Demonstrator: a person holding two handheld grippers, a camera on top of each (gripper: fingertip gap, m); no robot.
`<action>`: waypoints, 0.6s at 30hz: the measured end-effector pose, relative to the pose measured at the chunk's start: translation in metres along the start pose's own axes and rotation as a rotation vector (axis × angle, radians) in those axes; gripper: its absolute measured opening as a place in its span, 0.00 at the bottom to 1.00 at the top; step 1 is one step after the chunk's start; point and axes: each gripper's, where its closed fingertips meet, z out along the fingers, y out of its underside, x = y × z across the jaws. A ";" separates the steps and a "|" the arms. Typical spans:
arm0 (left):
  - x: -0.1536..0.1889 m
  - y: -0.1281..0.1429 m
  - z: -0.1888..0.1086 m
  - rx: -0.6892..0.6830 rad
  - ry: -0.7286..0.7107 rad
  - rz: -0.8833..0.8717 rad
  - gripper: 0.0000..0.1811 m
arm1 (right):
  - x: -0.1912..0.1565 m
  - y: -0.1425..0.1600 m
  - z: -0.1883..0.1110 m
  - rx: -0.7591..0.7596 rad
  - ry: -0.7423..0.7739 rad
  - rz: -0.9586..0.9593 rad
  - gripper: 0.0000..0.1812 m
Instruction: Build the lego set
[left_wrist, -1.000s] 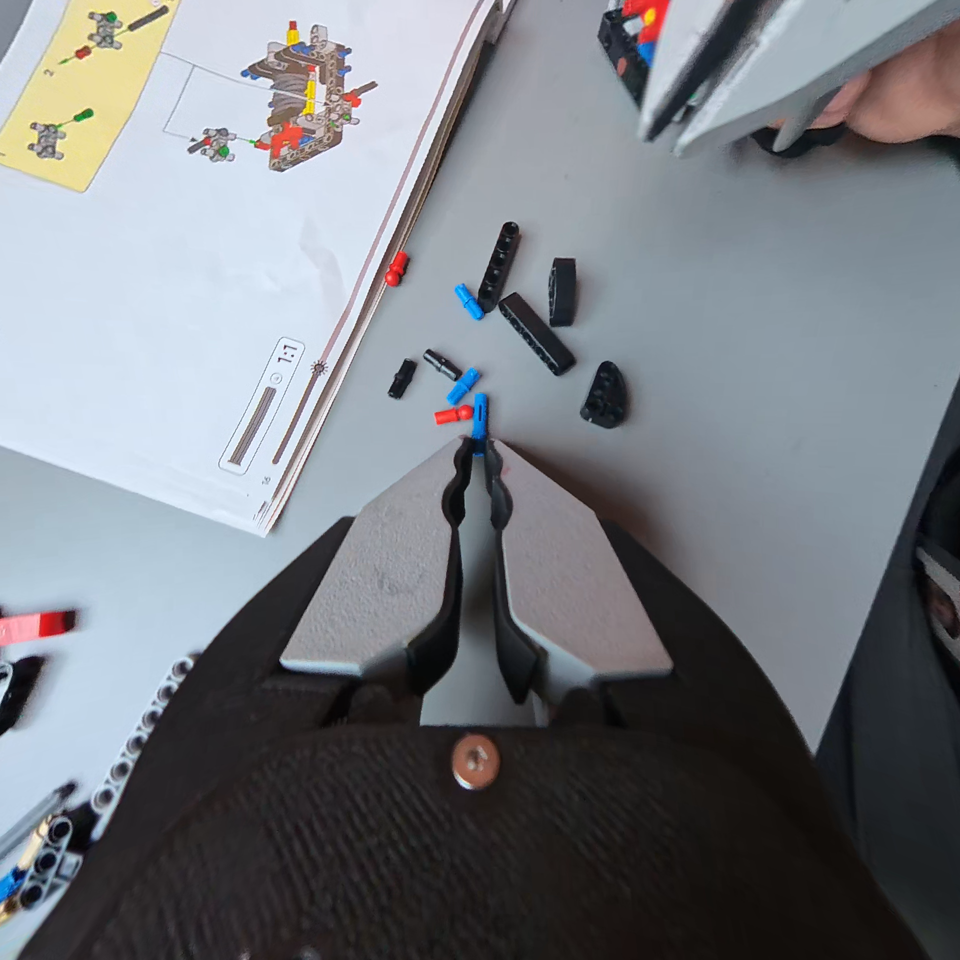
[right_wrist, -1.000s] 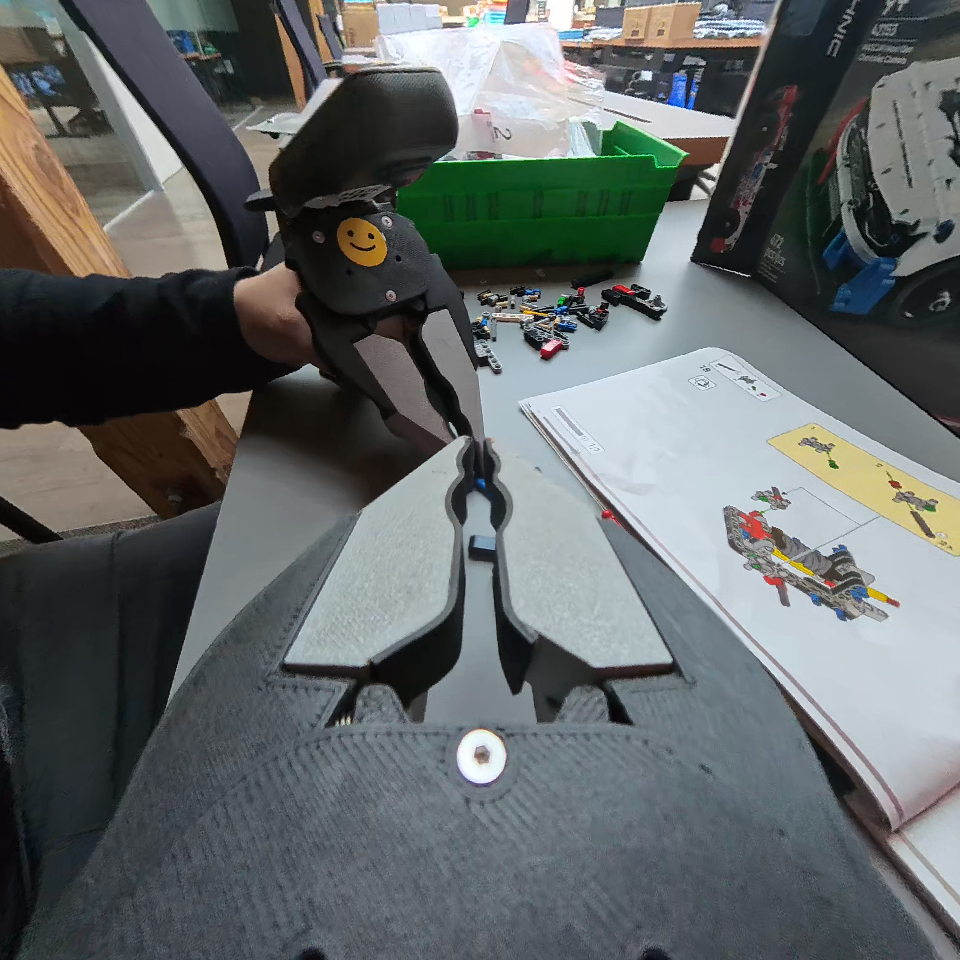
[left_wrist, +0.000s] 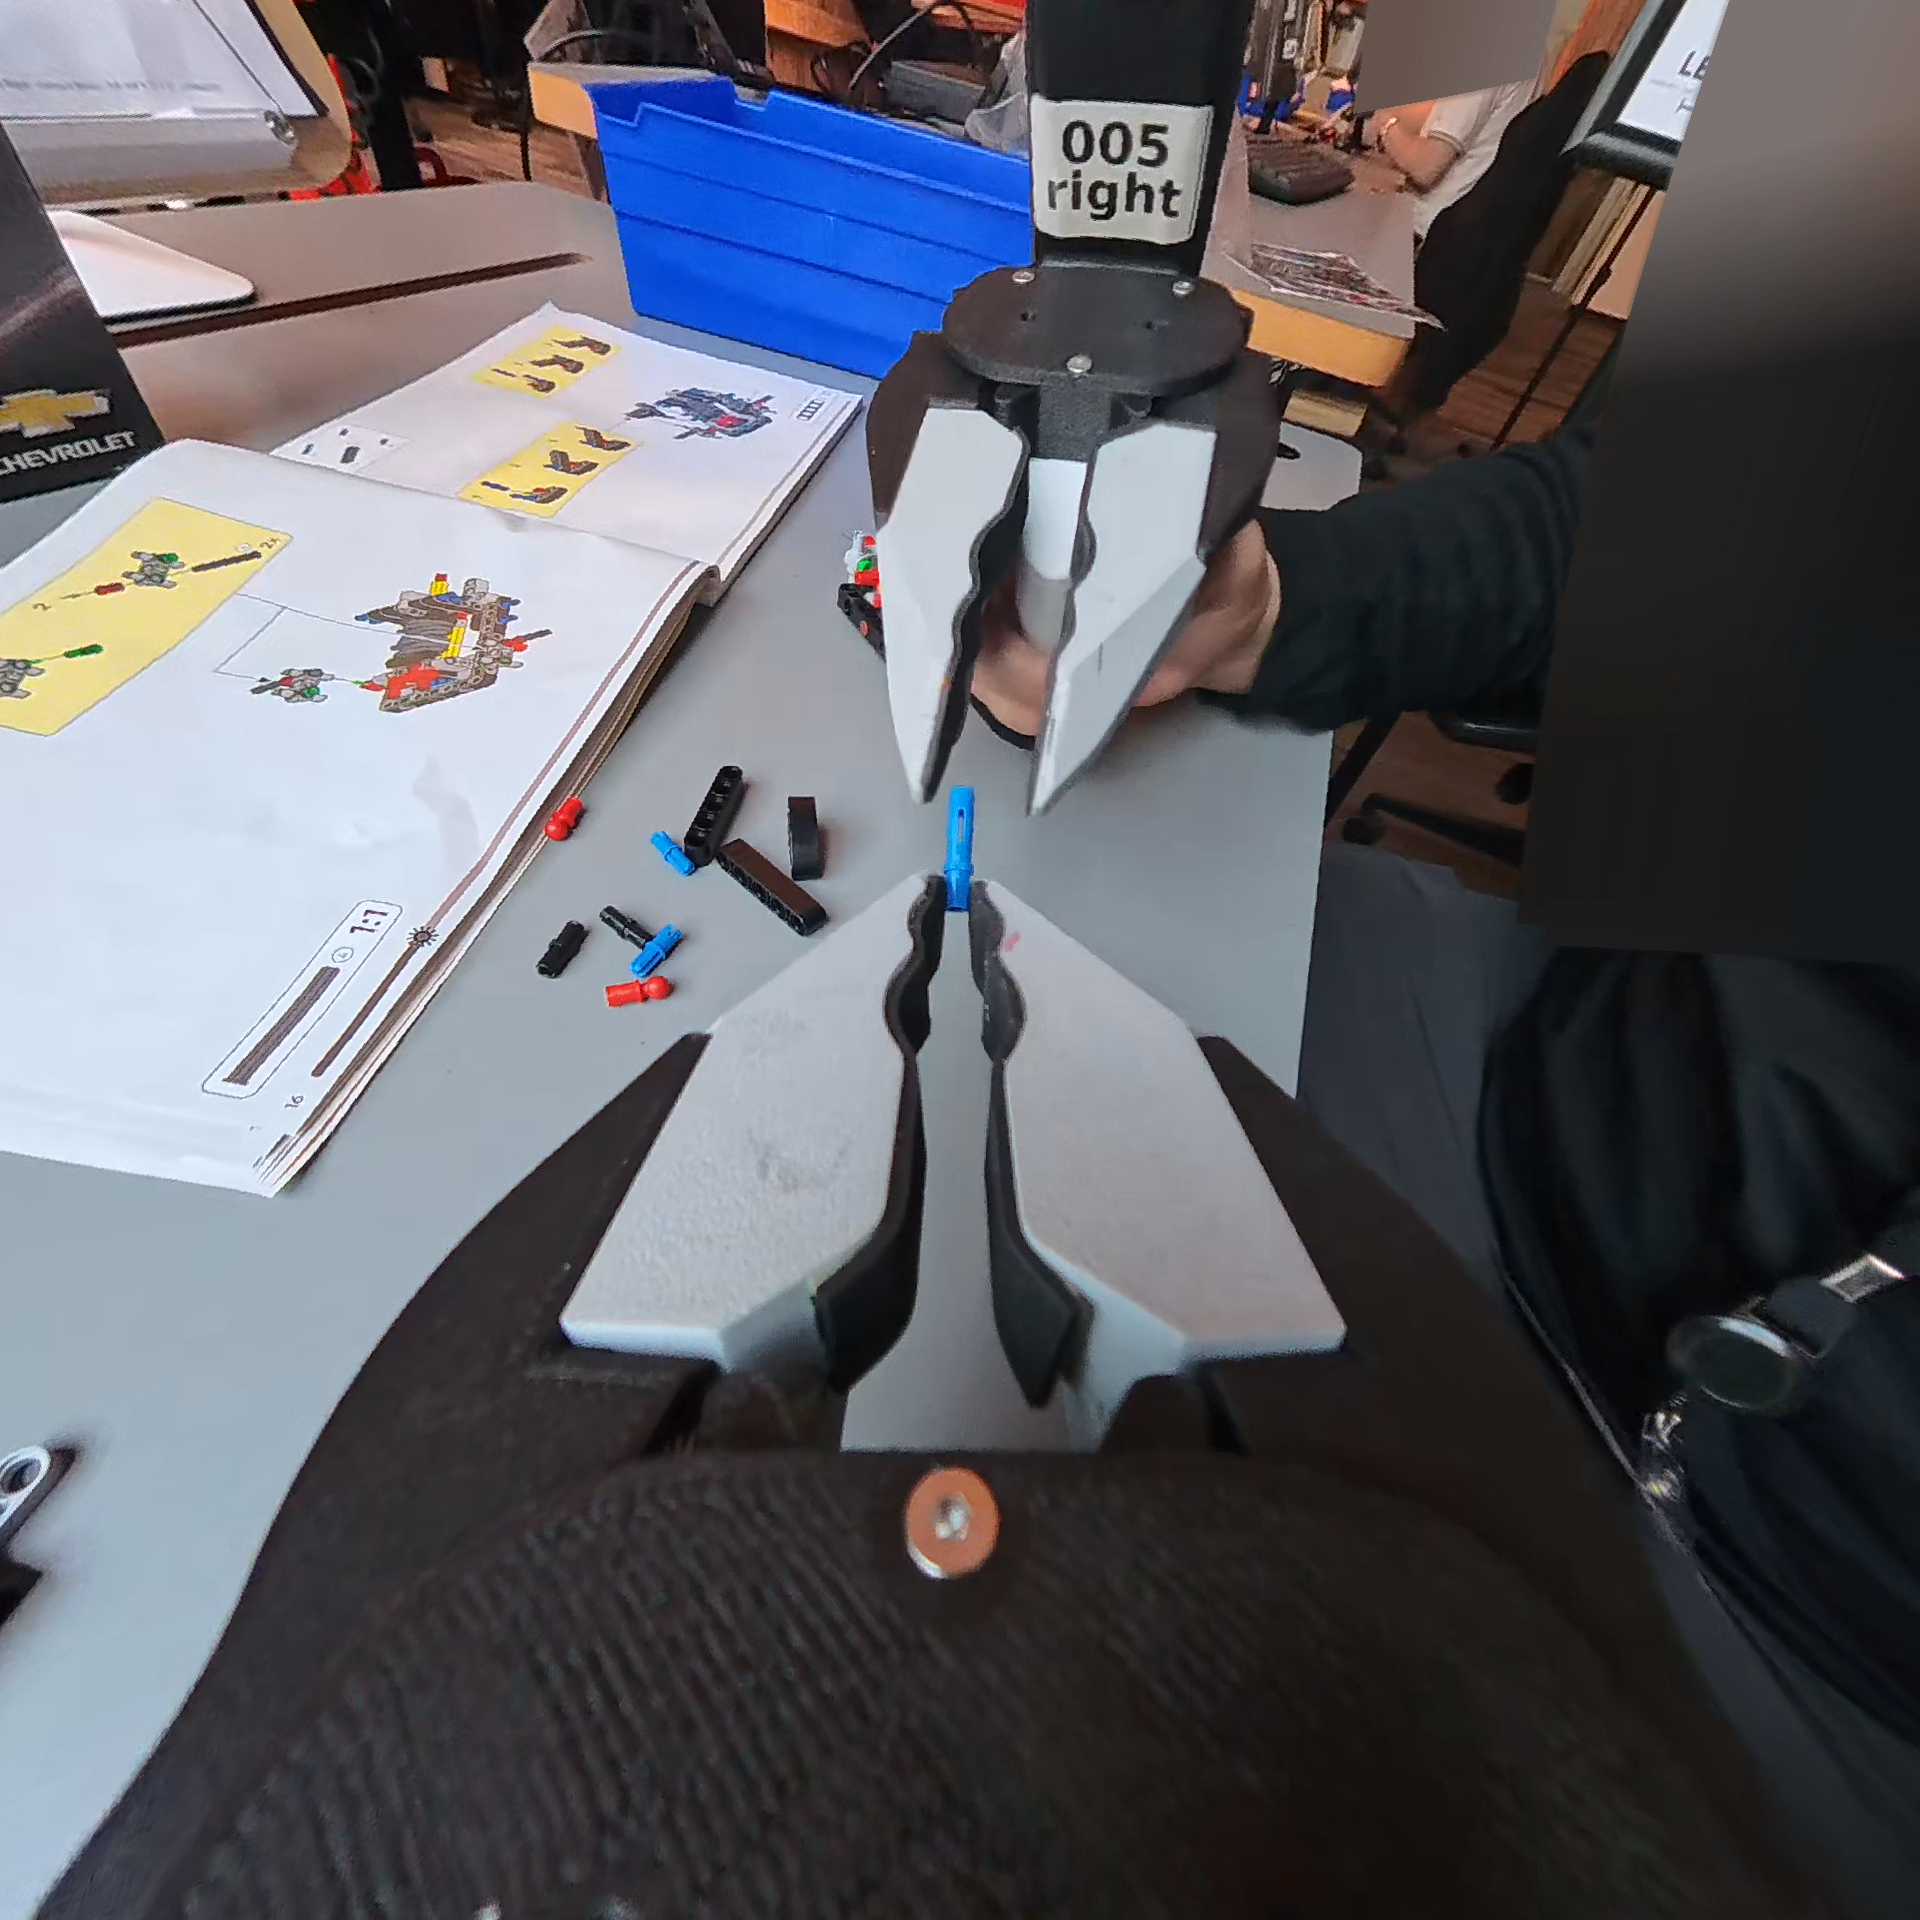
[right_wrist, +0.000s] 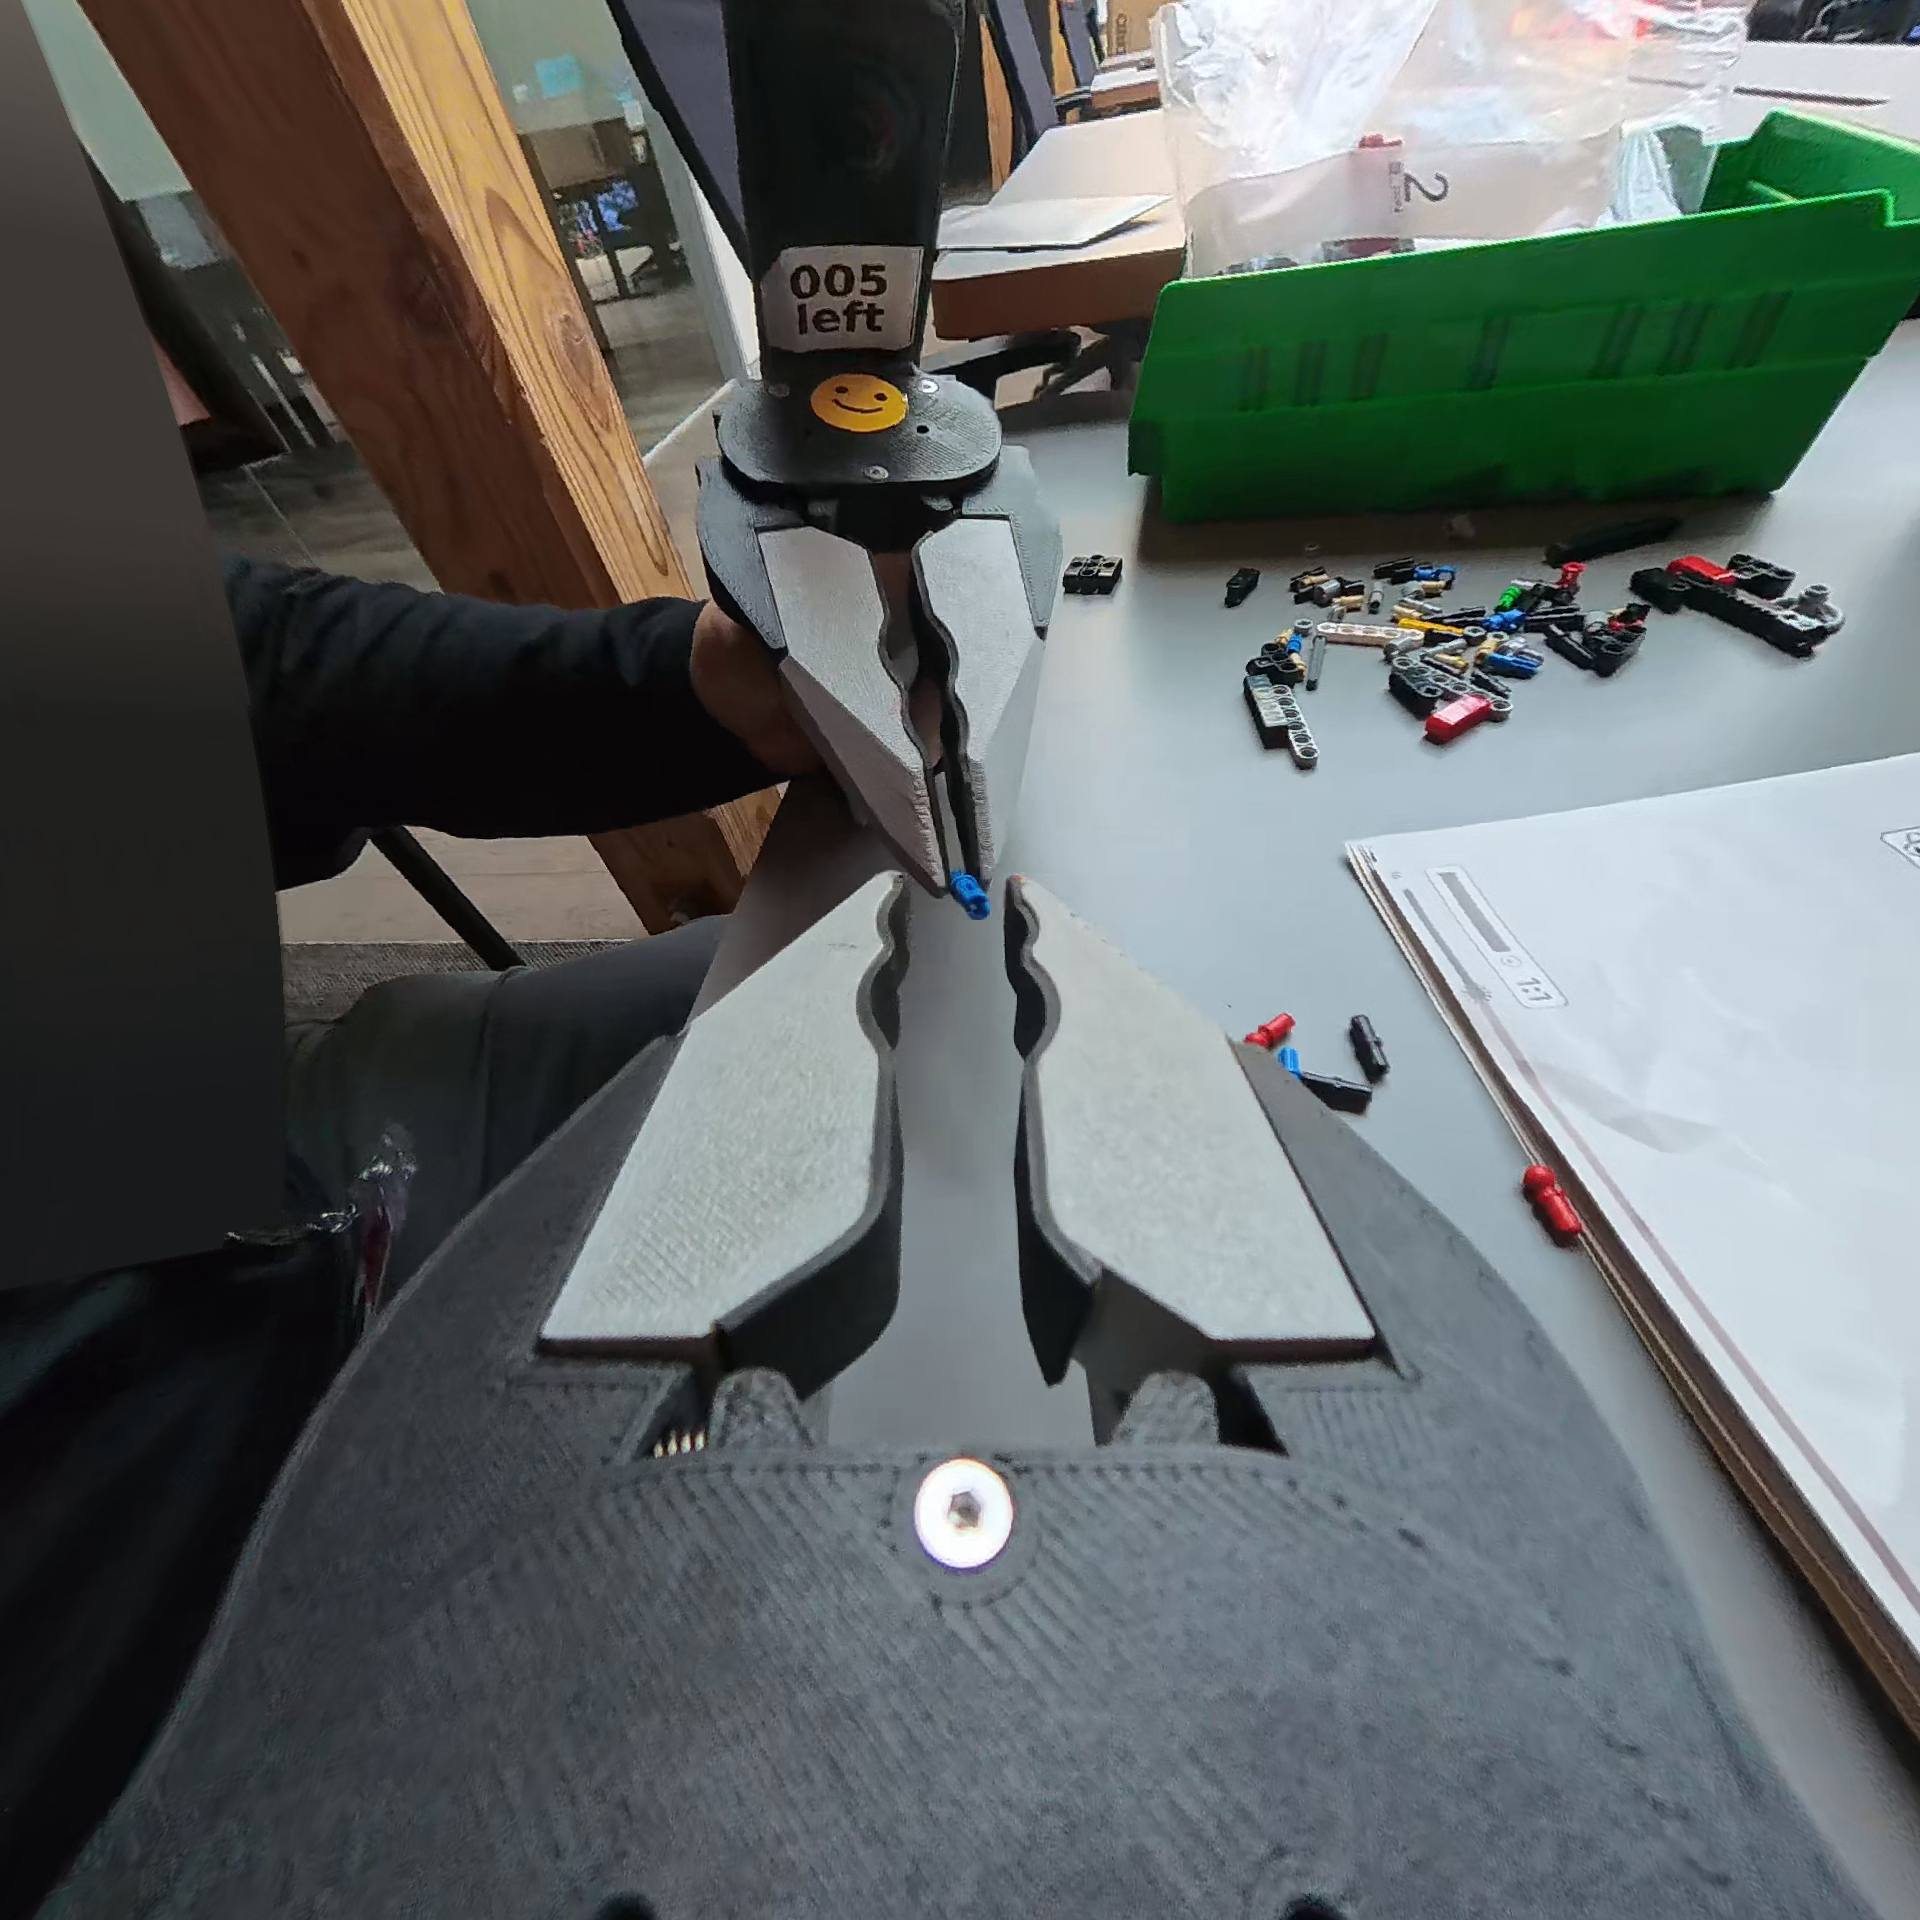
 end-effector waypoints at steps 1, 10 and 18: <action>0.001 0.000 0.000 0.002 0.005 0.004 0.01 | 0.000 0.002 0.001 -0.012 0.002 -0.005 0.08; 0.005 0.002 0.005 -0.019 0.009 0.031 0.01 | -0.002 0.006 0.003 -0.036 0.018 -0.028 0.01; 0.004 -0.002 0.007 -0.002 -0.006 0.033 0.01 | 0.001 0.006 0.001 -0.030 0.019 0.002 0.03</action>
